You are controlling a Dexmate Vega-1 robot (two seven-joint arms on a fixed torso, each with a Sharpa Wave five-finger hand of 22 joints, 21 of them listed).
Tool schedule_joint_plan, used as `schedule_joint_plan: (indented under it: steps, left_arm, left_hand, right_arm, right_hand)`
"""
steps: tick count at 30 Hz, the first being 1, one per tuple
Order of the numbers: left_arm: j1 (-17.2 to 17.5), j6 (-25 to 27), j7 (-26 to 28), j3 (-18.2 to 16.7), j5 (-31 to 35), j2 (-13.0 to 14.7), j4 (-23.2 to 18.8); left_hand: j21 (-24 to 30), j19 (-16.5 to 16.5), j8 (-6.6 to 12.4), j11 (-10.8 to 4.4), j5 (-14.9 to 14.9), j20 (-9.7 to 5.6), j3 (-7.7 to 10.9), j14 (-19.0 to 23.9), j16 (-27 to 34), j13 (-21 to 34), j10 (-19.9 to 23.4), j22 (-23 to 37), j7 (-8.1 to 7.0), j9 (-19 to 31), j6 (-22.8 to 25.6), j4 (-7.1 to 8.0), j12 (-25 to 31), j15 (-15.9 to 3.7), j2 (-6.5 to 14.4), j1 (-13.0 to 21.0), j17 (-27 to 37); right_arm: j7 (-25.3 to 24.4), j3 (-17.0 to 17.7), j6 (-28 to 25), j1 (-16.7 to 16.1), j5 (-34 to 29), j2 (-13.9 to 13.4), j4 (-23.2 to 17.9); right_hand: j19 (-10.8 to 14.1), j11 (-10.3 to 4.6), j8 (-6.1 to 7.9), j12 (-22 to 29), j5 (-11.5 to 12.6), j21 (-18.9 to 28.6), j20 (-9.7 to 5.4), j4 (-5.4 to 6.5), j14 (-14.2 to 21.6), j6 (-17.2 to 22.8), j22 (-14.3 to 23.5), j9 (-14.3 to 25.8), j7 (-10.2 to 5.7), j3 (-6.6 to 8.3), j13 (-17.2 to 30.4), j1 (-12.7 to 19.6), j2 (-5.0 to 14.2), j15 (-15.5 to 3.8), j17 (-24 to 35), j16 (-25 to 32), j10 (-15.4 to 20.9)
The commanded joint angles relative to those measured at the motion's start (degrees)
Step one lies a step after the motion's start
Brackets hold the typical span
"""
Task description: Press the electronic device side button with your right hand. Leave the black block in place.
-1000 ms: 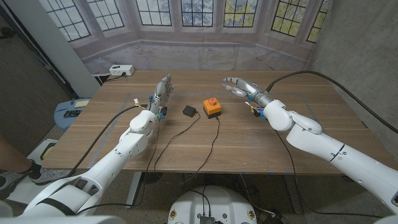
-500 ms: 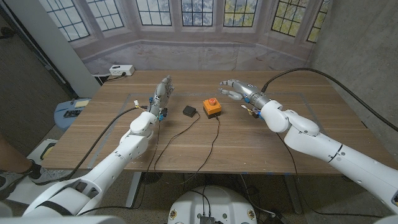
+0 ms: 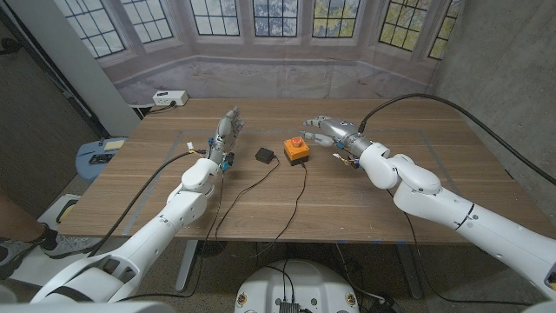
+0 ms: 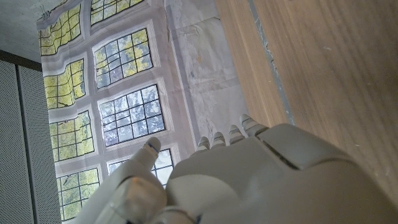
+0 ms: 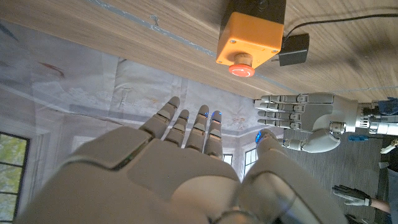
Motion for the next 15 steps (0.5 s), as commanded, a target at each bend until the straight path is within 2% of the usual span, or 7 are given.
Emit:
schedule_joint_plan:
  steps: [1,15]
  left_arm:
    - [0.11,0.36,-0.04,0.21,0.04,-0.08,-0.14]
    - [-0.09,0.42,-0.74,0.29,-0.42,-0.31,0.50]
  left_hand:
    - [-0.12,0.54,-0.06,-0.15,-0.19,0.09,0.19,0.22,-0.02,0.31,0.34,0.18,0.02,0.28,0.18,0.21,-0.14,-0.14,0.12,-0.03,0.14]
    - [-0.18,0.55,-0.10,-0.10,-0.18,0.12,0.24,0.29,-0.05,0.31,0.36,0.18,0.07,0.28,0.17,0.28,-0.21,-0.12,0.19,-0.04,0.13]
  right_arm:
    - [3.15,-1.86,-3.13,-0.21,-6.46,1.70,-0.65]
    - [6.05,-3.58,-3.69,1.16,-9.05,4.00,1.48]
  right_hand:
    - [-0.57,-0.26,0.17,0.30,0.18,0.10,-0.31,0.41,0.48,0.73,0.22,0.14,-0.20,-0.20,0.29,-0.76,0.21,0.32,0.21,0.60,0.68]
    - [-1.68,-0.19,0.06,0.20,0.38,-0.11,-0.37,1.15,0.59,1.00,0.23,0.15,-0.17,-0.48,0.34,-1.86,0.28,0.55,0.23,0.62,1.03]
